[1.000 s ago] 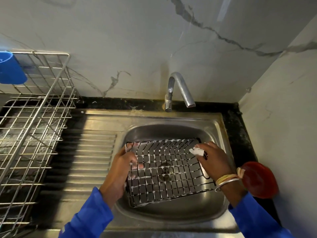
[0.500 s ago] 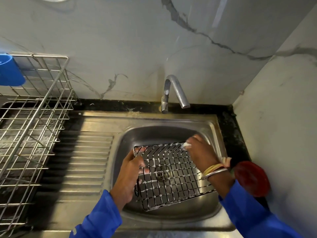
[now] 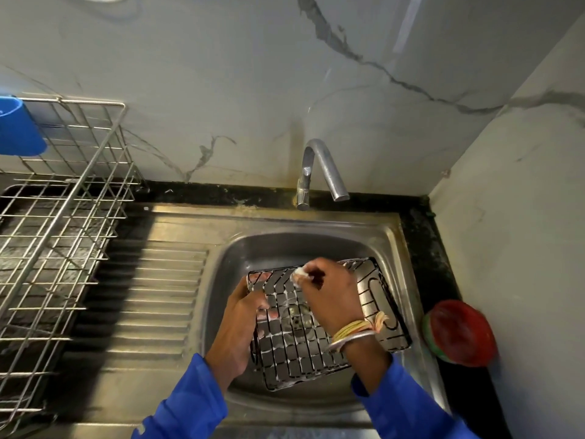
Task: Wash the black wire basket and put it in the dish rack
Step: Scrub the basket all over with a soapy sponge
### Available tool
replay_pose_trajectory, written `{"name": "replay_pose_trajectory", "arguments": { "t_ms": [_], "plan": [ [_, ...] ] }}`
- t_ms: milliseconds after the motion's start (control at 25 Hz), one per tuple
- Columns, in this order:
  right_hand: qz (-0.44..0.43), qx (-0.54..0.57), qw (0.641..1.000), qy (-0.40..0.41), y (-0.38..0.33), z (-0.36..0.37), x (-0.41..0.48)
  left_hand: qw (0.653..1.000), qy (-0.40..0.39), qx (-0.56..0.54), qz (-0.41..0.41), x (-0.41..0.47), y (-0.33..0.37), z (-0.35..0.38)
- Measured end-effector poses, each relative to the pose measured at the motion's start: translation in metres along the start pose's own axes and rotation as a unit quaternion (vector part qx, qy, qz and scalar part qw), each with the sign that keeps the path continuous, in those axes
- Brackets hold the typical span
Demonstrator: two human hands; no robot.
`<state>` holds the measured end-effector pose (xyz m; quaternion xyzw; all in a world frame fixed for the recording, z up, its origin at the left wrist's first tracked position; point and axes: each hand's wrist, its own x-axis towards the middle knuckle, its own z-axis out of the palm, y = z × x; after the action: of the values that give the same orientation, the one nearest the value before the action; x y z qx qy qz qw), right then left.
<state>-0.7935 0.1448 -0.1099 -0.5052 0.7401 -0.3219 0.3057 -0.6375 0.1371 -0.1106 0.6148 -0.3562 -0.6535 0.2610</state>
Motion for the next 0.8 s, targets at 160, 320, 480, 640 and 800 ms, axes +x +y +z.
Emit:
{"name": "replay_pose_trajectory", "arguments": {
  "t_ms": [160,320,480,640,800],
  "plan": [
    [0.105,-0.039,0.990,0.086,0.025,-0.032,0.018,1.000,0.016,-0.018,0.003,0.004,-0.001,-0.010],
    [0.142,0.050,0.983,0.107,0.010,-0.017,0.015,1.000,0.004,-0.007,-0.009,0.008,-0.008,-0.004],
    [0.075,0.127,0.989,0.032,-0.029,0.024,-0.010,1.000,-0.022,-0.017,0.011,0.010,-0.011,0.008],
    [0.119,0.128,0.983,0.063,-0.013,0.004,-0.002,1.000,-0.003,-0.005,0.006,0.018,-0.009,-0.002],
    [0.080,0.160,0.984,0.014,-0.033,0.024,-0.009,0.999,-0.026,0.000,0.019,0.019,-0.014,0.003]
  ]
}}
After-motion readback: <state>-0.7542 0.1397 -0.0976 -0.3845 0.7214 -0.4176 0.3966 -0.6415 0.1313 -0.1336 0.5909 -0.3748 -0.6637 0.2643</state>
